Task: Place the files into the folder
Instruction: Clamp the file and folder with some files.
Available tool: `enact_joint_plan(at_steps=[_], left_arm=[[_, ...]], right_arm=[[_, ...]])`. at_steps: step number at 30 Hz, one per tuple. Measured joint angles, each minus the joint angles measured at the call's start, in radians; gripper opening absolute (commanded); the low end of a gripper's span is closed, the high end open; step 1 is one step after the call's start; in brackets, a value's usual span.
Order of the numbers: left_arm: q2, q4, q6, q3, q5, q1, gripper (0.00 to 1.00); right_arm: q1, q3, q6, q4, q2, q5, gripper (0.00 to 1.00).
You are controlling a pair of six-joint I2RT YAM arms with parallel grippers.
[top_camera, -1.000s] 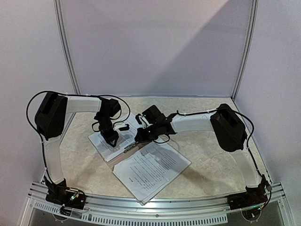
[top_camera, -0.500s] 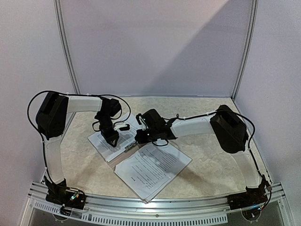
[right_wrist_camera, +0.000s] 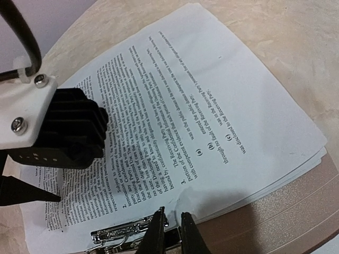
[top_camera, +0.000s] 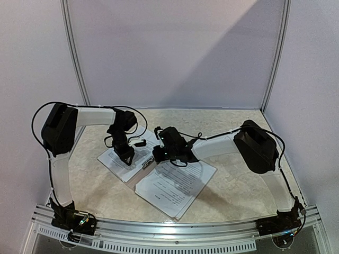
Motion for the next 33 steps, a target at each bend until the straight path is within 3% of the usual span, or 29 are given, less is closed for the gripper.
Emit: enact_joint_plan(at_steps=[24, 33], left_arm=[[0.043, -0.090, -0.001, 0.062, 0.061, 0.000, 0.40], [0.046, -0.088, -0.002, 0.063, 0.072, -0.003, 0.39]], right_arm=[[0.004, -0.087, -0.040, 0.290, 0.066, 0.096, 0.03], [0.004, -0.125, -0.080, 0.283, 0.024, 0.086, 0.04]])
